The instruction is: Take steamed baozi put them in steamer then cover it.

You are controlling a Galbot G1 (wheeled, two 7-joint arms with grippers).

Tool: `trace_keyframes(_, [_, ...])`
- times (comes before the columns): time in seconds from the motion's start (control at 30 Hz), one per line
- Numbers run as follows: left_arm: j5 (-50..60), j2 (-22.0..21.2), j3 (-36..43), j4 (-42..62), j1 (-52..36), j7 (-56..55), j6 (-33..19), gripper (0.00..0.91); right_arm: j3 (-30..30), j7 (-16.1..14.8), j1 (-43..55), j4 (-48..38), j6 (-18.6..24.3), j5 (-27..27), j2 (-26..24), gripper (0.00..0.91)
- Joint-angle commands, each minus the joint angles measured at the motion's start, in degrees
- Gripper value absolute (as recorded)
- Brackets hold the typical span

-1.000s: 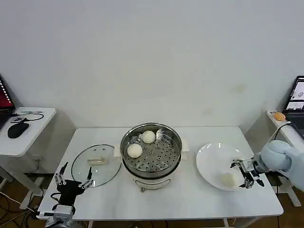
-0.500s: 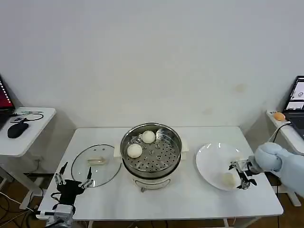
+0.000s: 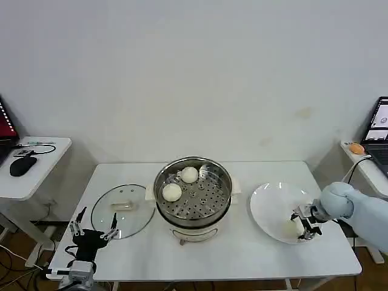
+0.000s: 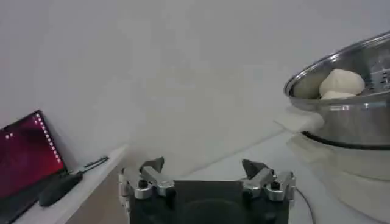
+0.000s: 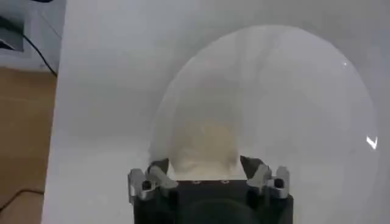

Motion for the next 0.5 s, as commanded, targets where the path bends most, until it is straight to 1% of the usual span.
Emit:
trace_keyframes(0.03, [0.01, -0.05, -0.04, -0.20, 0.11, -0.02, -0.04, 0.907, -0.02, -0.08, -0.10, -0.43, -0.33, 0.03, 0.37, 0.564])
trace_keyframes(0.3, [-0.03, -0.09, -0.21, -0.73, 0.37, -0.05, -0.03, 0.907, 0.09, -0.47, 1.47, 0.56, -0.29, 0.66, -0.54, 0.564])
trace_keyframes(0.37, [-0.12, 0.12, -0.33, -0.88, 0.46, -0.01, -0.02, 0.907, -0.32, -0.83, 3.24, 0.89, -0.12, 1.08, -1.06, 0.564])
trace_keyframes(0.43, [-0.33, 0.38, -0.54, -0.91, 0.40, 0.03, -0.01, 0.907, -2.12, -1.05, 7.38, 1.18, 0.16, 1.99, -1.71, 0.564])
trace_keyframes(0.5, [-0.55, 0.54, -0.61, -0.78, 0.24, 0.04, 0.01, 0.907, -2.24, -1.41, 9.22, 1.34, 0.31, 2.53, -2.08, 0.564])
